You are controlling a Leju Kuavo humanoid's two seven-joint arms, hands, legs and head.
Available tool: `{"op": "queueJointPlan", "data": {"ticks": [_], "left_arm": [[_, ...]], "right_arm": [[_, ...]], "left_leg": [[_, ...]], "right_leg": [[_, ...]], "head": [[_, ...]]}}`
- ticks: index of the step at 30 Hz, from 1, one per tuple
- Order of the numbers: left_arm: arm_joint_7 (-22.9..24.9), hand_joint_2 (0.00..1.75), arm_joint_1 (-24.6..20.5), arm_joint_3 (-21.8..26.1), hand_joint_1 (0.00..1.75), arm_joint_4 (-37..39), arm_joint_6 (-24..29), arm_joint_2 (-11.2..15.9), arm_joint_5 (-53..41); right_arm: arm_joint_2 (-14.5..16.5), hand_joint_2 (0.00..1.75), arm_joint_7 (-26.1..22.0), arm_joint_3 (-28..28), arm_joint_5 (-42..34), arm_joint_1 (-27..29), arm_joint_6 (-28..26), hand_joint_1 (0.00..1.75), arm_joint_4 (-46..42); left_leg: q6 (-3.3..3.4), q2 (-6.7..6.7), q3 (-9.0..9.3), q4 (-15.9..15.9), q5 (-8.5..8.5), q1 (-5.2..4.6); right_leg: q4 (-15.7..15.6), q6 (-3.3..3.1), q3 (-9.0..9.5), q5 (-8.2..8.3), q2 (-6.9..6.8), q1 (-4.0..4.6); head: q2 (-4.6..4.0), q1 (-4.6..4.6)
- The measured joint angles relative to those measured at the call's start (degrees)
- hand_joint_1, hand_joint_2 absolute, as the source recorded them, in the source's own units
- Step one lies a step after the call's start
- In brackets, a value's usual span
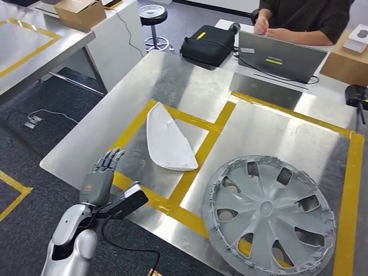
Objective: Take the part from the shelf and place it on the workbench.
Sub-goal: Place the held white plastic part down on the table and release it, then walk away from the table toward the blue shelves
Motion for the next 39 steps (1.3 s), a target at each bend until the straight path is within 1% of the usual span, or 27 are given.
{"op": "queueJointPlan", "data": {"ticks": [1, 3, 5, 7, 8, 9, 10, 11, 13, 15, 16, 18, 19, 20, 22, 23, 24, 25, 26, 28, 30, 31, 33, 34, 35, 38, 39], "left_arm": [[-0.02, 0.00, -0.03, 0.00, 0.00, -0.16, 0.01, -0.04, 0.02], [-0.04, 0.00, 0.06, 0.04, 0.00, -0.36, 0.02, -0.06, 0.09], [-0.04, 0.00, 0.12, 0.09, 0.00, -0.50, 0.00, -0.04, 0.25], [-0.05, 0.00, 0.03, 0.09, 0.00, -0.62, -0.01, -0.09, 0.47], [-0.05, 0.00, 0.01, 0.09, 0.00, -0.63, -0.01, -0.12, 0.56], [-0.06, 0.00, 0.03, 0.11, 0.00, -0.64, -0.01, -0.14, 0.61], [-0.06, 0.00, 0.06, 0.14, 0.00, -0.65, -0.01, -0.13, 0.63], [-0.06, 0.00, 0.08, 0.18, 0.00, -0.67, -0.01, -0.13, 0.63], [-0.06, 0.00, 0.07, 0.23, 0.00, -0.88, -0.01, -0.13, 0.68], [-0.09, 0.00, -0.13, 0.21, 0.00, -1.36, 0.05, -0.22, 0.75], [-0.10, 0.00, -0.23, 0.21, 0.00, -1.56, 0.09, -0.27, 0.78], [-0.13, 0.00, -0.11, 0.29, 0.00, -1.70, 0.15, -0.31, 0.82], [-0.13, 0.00, 0.05, 0.37, 0.00, -1.72, 0.15, -0.32, 0.83], [-0.13, 0.00, 0.18, 0.47, 0.00, -1.73, 0.14, -0.33, 0.84], [-0.13, 0.00, 0.21, 0.57, 0.00, -1.74, 0.13, -0.44, 0.91], [-0.13, 0.00, 0.22, 0.61, 0.00, -1.74, 0.11, -0.48, 0.98], [-0.13, 0.00, 0.24, 0.65, 0.00, -1.74, 0.11, -0.51, 1.06], [-0.13, 0.00, 0.26, 0.73, 0.00, -1.74, 0.10, -0.52, 1.14], [-0.13, 0.00, 0.29, 0.83, 0.00, -1.74, 0.09, -0.52, 1.22], [-0.13, 0.00, 0.32, 1.05, 0.00, -1.74, 0.08, -0.53, 1.39], [-0.15, 0.00, 0.34, 1.31, 0.00, -1.83, 0.09, -0.57, 1.64], [-0.19, 0.00, 0.34, 1.44, 0.00, -1.89, 0.10, -0.62, 1.77], [-0.26, 0.00, 0.48, 1.78, 0.00, -1.97, 0.08, -0.74, 2.03], [-0.29, 0.00, 0.59, 2.01, 0.00, -1.98, 0.02, -0.81, 2.23], [-0.31, 0.00, 0.71, 2.27, 0.00, -1.98, -0.07, -0.87, 2.48], [-0.42, 0.00, 0.77, 2.83, 0.00, -1.98, -0.27, -1.13, 3.09], [-0.45, 0.00, 0.79, 2.93, 0.00, -1.98, -0.29, -1.22, 3.20]], "right_arm": [[0.04, 0.00, -0.01, 0.01, 0.00, -0.18, 0.01, 0.00, 0.02], [0.04, 0.00, -0.01, 0.01, 0.01, -0.47, 0.07, 0.00, 0.00], [0.05, 0.00, -0.03, 0.01, 0.01, -0.80, 0.10, 0.00, -0.06], [0.01, 0.00, -0.08, 0.00, 0.02, -0.97, 0.08, 0.00, -0.16], [-0.03, 0.00, -0.09, -0.01, 0.02, -0.97, 0.08, 0.00, -0.20], [-0.09, 0.00, -0.09, -0.01, 0.02, -0.98, 0.08, 0.00, -0.24], [-0.16, 0.00, -0.09, -0.02, 0.02, -1.04, 0.08, 0.00, -0.27], [-0.21, 0.00, -0.09, -0.01, 0.02, -1.13, 0.08, 0.00, -0.32], [-0.26, 0.00, -0.09, 0.00, 0.02, -1.35, 0.09, 0.00, -0.42], [-0.26, 0.00, -0.13, 0.01, 0.04, -1.44, 0.11, 0.00, -0.49], [-0.26, 0.00, -0.13, 0.01, 0.05, -1.47, 0.13, 0.00, -0.50], [-0.24, 0.00, -0.13, 0.01, 0.07, -1.46, 0.15, 0.00, -0.50], [-0.22, 0.00, -0.11, 0.01, 0.07, -1.38, 0.16, 0.00, -0.49], [-0.21, 0.00, -0.11, 0.00, 0.07, -1.23, 0.17, 0.00, -0.49], [-0.21, 0.00, -0.10, -0.01, 0.09, -0.91, 0.19, 0.00, -0.49], [-0.21, 0.00, -0.10, -0.02, 0.10, -0.85, 0.19, 0.00, -0.50], [-0.22, 0.00, -0.10, -0.02, 0.11, -0.86, 0.19, 0.00, -0.50], [-0.22, 0.00, -0.10, -0.02, 0.11, -0.93, 0.19, 0.00, -0.50], [-0.24, 0.00, -0.10, -0.02, 0.11, -1.00, 0.19, 0.00, -0.50], [-0.31, 0.00, -0.10, -0.02, 0.11, -1.12, 0.19, 0.00, -0.60], [-0.37, 0.00, -0.11, -0.01, 0.13, -1.19, 0.22, 0.00, -0.75], [-0.38, 0.00, -0.14, 0.00, 0.15, -1.23, 0.23, 0.00, -0.79], [-0.33, 0.00, -0.13, 0.01, 0.20, -1.22, 0.30, 0.00, -0.79], [-0.31, 0.00, -0.12, 0.00, 0.24, -1.26, 0.30, 0.00, -0.82], [-0.28, 0.00, -0.12, -0.01, 0.29, -1.28, 0.32, 0.00, -0.87], [-0.33, 0.00, -0.14, -0.02, 0.48, -1.16, 0.37, 0.00, -1.04], [-0.36, 0.00, -0.13, -0.03, 0.51, -1.09, 0.37, 0.00, -1.07]], "left_leg": [[-0.28, -0.79, -0.77, 0.49, 0.39, -0.07], [-0.74, -1.88, -2.09, 1.05, 0.94, -0.12], [-1.40, 0.10, -3.71, 3.29, -1.45, -0.08], [-2.23, 3.57, -6.02, 9.91, -6.90, 0.20], [-2.50, 4.48, -7.02, 13.81, -9.08, 0.41], [-2.61, 4.89, -7.51, 16.84, -10.02, 0.57], [-2.58, 5.03, -7.23, 18.25, -9.53, 0.67], [-2.41, 5.13, -6.01, 17.86, -8.02, 0.72], [-1.59, 6.53, -0.65, 12.06, -5.36, 0.44], [-0.65, 8.99, 5.74, 3.32, -6.08, -0.30], [-0.39, 9.70, 7.47, 0.34, -6.76, -0.72], [-0.05, 8.93, 7.58, -2.04, -6.26, -1.14], [0.20, 8.27, 6.95, -2.23, -5.37, -1.17], [0.54, 7.60, 6.29, -2.42, -4.48, -1.07], [1.05, 6.21, 4.71, -2.49, -2.85, -0.87], [1.20, 5.48, 3.83, -2.45, -2.06, -0.87], [1.26, 4.75, 2.89, -2.38, -1.27, -0.92], [1.27, 4.02, 1.87, -2.26, -0.46, -0.97], [1.23, 3.27, 0.81, -2.13, 0.32, -1.01], [1.00, 1.75, -1.20, -1.78, 1.83, -0.97], [0.64, 0.40, -2.63, -1.39, 3.16, -1.00], [0.42, -0.19, -3.02, -1.27, 3.77, -0.95], [-0.13, -1.42, -3.50, -1.26, 4.84, -0.82], [-0.48, -1.20, -3.85, -1.02, 4.49, -0.83], [-0.90, -0.26, -4.40, -0.02, 3.01, -0.82], [-2.40, 3.83, -7.21, 9.34, -5.94, -0.06], [-2.85, 4.38, -8.00, 13.13, -7.68, 0.43]], "right_leg": [[-0.09, -0.12, -0.01, -0.24, 0.46, -0.04], [0.27, -1.11, -1.06, 0.09, -0.96, -0.16], [0.42, -2.41, -2.26, 0.96, -2.61, -0.24], [0.40, -3.40, -3.61, 1.92, -4.37, -0.09], [0.41, -3.65, -4.29, 2.42, -5.38, 0.04], [0.41, -3.78, -4.99, 2.92, -6.36, 0.16], [0.41, -3.84, -5.67, 3.43, -7.29, 0.30], [0.41, -3.86, -6.41, 3.99, -8.18, 0.48], [0.39, -3.85, -7.65, 5.12, -9.64, 0.87], [0.36, -3.58, -8.40, 6.24, -10.81, 1.05], [0.20, -3.37, -8.60, 6.87, -11.45, 0.97], [-0.30, -2.78, -9.13, 8.15, -12.66, 0.67], [-0.26, -2.42, -9.46, 7.87, -12.11, 0.48], [0.62, -2.09, -9.90, 6.49, -10.77, 0.35], [5.77, -1.62, -11.10, 1.00, -7.06, 0.23], [9.47, -1.54, -11.69, -1.57, -5.95, 0.28], [12.74, -1.53, -11.98, -2.92, -5.44, 0.37], [14.72, -1.62, -11.67, -2.81, -5.23, 0.49], [14.84, -1.77, -10.54, -1.53, -5.11, 0.59], [9.58, -2.32, -5.57, 1.04, -3.73, 0.68], [1.22, -2.79, 0.22, 0.18, -1.08, 0.51], [-1.49, -2.94, 1.85, -0.71, -0.29, 0.52], [-2.70, -3.30, 2.05, -0.72, -1.12, 0.55], [-2.77, -3.67, 1.73, -0.30, -1.91, 0.47], [-2.81, -4.04, 1.26, 0.29, -2.75, 0.34], [-2.85, -4.36, -0.67, 2.29, -5.40, 0.23], [-2.81, -4.23, -1.47, 2.91, -6.34, 0.23]], "head": [[0.01, 0.10], [0.01, 0.17], [0.00, -0.17], [0.00, -0.76], [0.00, -0.89], [0.00, -0.93], [0.00, -0.96], [0.00, -0.97], [0.00, -1.00], [0.00, -0.95], [0.00, -0.95], [0.00, -0.97], [0.00, -1.01], [0.00, -0.96], [0.00, -0.79], [0.00, -0.73], [0.00, -0.72], [0.00, -0.73], [0.00, -0.74], [0.00, -0.74], [0.00, -0.82], [0.00, -0.78], [0.00, -0.68], [0.00, -0.68], [0.01, -0.92], [0.01, -1.59], [0.00, -1.61]]}}
